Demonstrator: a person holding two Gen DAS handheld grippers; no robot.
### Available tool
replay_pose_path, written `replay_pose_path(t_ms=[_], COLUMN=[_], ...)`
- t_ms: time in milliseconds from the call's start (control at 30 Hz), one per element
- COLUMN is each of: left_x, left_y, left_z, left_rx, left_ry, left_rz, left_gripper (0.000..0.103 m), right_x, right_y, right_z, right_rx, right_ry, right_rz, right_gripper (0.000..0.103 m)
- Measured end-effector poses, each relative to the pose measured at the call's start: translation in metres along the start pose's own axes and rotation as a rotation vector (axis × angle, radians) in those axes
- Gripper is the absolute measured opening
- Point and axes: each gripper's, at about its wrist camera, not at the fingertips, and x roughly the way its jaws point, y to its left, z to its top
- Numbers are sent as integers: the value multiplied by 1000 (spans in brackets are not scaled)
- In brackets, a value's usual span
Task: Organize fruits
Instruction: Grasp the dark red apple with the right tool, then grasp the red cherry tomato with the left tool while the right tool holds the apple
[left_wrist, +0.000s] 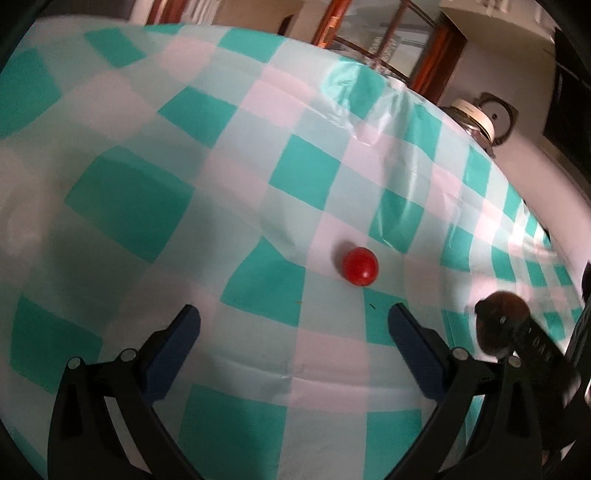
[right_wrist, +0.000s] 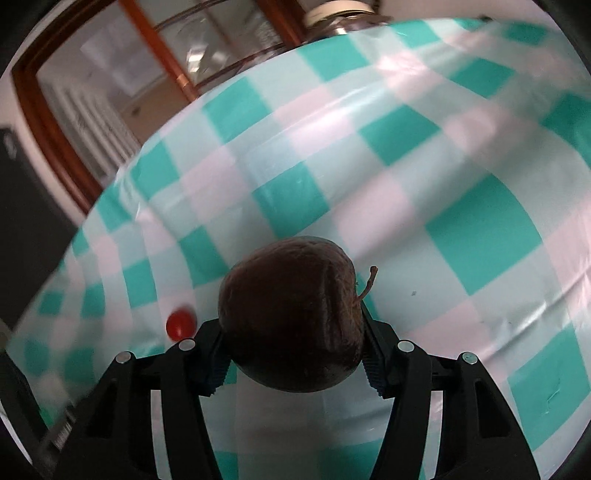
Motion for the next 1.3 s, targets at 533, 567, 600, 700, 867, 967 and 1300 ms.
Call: replay_pose_path(t_ms=[533,567,600,700,867,967,1300], left_x=[65,69,73,82,84,82,10], left_y=[-58,-60,-62,-68,-79,-77,-60], left_z=[27,30,32,34,27,25,-2], left_rx=[193,196,202,235,304,296,249], left_ry=[124,123,125,145,151,150,5], left_rz=[44,53,56,71,80,57,8], left_gripper=[70,69,67,57,35,31,31], right_x=[-2,-3,-2,-1,0,0,1], right_y=[2,1,0,-1,2,4,0], right_z=[-4,-4,-3,-3,-3,-4,-5], right_rx=[9,13,19,28,17,4,7], right_ry=[-38,-37,-36,-33,-29,-31,-31], right_rz=[8,9,11,13,10,7,30], right_gripper=[58,58,58,58,58,58,58])
